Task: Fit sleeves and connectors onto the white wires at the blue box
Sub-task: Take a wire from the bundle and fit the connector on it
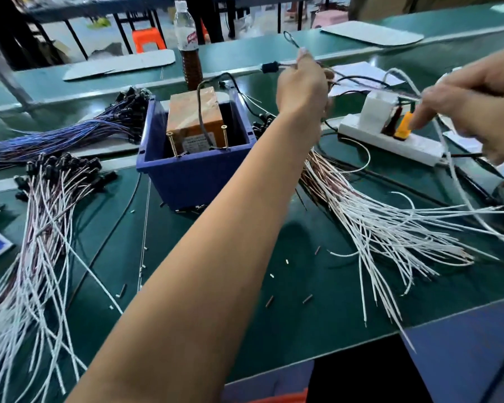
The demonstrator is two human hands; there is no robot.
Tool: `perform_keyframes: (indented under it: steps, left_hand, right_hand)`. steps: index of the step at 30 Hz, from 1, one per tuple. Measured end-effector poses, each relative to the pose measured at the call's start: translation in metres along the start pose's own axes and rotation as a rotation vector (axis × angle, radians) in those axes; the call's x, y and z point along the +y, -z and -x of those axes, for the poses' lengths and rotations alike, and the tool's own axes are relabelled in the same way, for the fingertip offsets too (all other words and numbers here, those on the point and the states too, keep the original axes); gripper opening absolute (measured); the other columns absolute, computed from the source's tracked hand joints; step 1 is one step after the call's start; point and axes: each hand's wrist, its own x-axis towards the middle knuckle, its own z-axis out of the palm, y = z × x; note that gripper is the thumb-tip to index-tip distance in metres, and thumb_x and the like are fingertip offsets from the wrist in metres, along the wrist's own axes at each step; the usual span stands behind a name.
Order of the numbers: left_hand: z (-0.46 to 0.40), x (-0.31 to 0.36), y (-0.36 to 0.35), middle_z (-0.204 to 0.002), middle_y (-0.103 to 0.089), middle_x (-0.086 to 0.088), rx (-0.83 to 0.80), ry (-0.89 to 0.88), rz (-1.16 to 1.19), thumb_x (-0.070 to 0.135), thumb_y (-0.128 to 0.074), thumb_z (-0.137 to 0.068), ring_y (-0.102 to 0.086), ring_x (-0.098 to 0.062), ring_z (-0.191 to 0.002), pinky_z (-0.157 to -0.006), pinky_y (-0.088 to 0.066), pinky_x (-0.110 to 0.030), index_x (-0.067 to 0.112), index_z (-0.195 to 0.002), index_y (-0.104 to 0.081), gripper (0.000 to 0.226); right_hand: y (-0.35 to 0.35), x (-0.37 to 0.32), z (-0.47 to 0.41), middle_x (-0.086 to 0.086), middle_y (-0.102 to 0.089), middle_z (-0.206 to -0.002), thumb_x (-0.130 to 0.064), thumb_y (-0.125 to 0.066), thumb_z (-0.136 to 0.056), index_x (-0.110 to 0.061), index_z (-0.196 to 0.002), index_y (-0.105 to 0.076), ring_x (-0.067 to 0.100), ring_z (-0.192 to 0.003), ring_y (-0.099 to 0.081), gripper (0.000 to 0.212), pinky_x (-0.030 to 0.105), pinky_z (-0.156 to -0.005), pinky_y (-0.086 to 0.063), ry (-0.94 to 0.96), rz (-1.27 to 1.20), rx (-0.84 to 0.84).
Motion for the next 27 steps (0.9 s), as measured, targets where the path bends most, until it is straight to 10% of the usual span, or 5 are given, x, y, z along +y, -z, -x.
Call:
perform_keyframes:
  steps: [6, 9, 12, 20, 27]
  left_hand:
    - [-0.02, -0.04, 0.008, -0.069, -0.057, -0.009, -0.012, 0.072, -0.281, 0.032, -0.054, -0.106, -0.053, -0.019, -0.05, -0.055, -0.044, -0.028, -0.008, -0.126, -0.057, 0.044]
    - [-0.022, -0.054, 0.015, -0.071, -0.06, -0.013, -0.004, 0.115, -0.24, 0.009, -0.062, -0.1, -0.056, -0.018, -0.041, -0.054, -0.056, -0.03, -0.006, -0.104, -0.059, 0.016]
    - [-0.023, -0.07, 0.02, -0.054, -0.064, -0.011, 0.045, 0.101, -0.345, 0.0, -0.07, -0.092, -0.067, -0.025, -0.051, -0.066, -0.064, -0.04, 0.001, -0.082, -0.055, 0.019]
    - [-0.016, -0.095, 0.024, -0.088, -0.069, -0.015, 0.078, -0.176, -0.699, 0.024, -0.083, -0.086, -0.074, -0.031, -0.075, -0.071, -0.064, -0.047, 0.004, -0.084, -0.055, 0.035]
    - [-0.002, -0.087, 0.025, -0.08, -0.065, -0.004, 0.123, -0.228, -0.806, 0.03, -0.064, -0.099, -0.061, -0.024, -0.076, -0.061, -0.046, -0.031, 0.012, -0.08, -0.063, 0.026]
  right_hand:
    - [-0.058, -0.003, -0.007, -0.006, -0.064, -0.05, -0.036, -0.052, -0.107, -0.028, -0.083, -0.073, 0.021, -0.039, -0.066, 0.033, 0.033, -0.047, -0.051, -0.157, 0.123, -0.368]
    - [-0.09, 0.004, -0.01, 0.005, -0.067, -0.051, -0.018, -0.047, -0.11, -0.016, -0.087, -0.066, 0.027, -0.043, -0.069, 0.031, 0.028, -0.043, -0.05, -0.274, 0.07, -0.429]
    - [-0.105, 0.005, -0.011, 0.007, -0.071, -0.056, -0.025, -0.055, -0.107, -0.018, -0.078, -0.067, 0.025, -0.047, -0.071, 0.032, 0.032, -0.053, -0.057, -0.258, 0.129, -0.376]
    - [-0.114, 0.008, -0.018, -0.002, -0.07, -0.073, -0.049, -0.078, -0.089, -0.032, -0.054, -0.061, 0.02, -0.074, -0.064, 0.042, 0.028, -0.057, -0.037, -0.181, 0.355, -0.2]
    - [-0.133, 0.006, -0.018, 0.003, -0.061, -0.072, -0.049, -0.067, -0.098, -0.024, -0.061, -0.054, 0.03, -0.078, -0.061, 0.046, 0.033, -0.065, -0.042, -0.209, 0.353, -0.169]
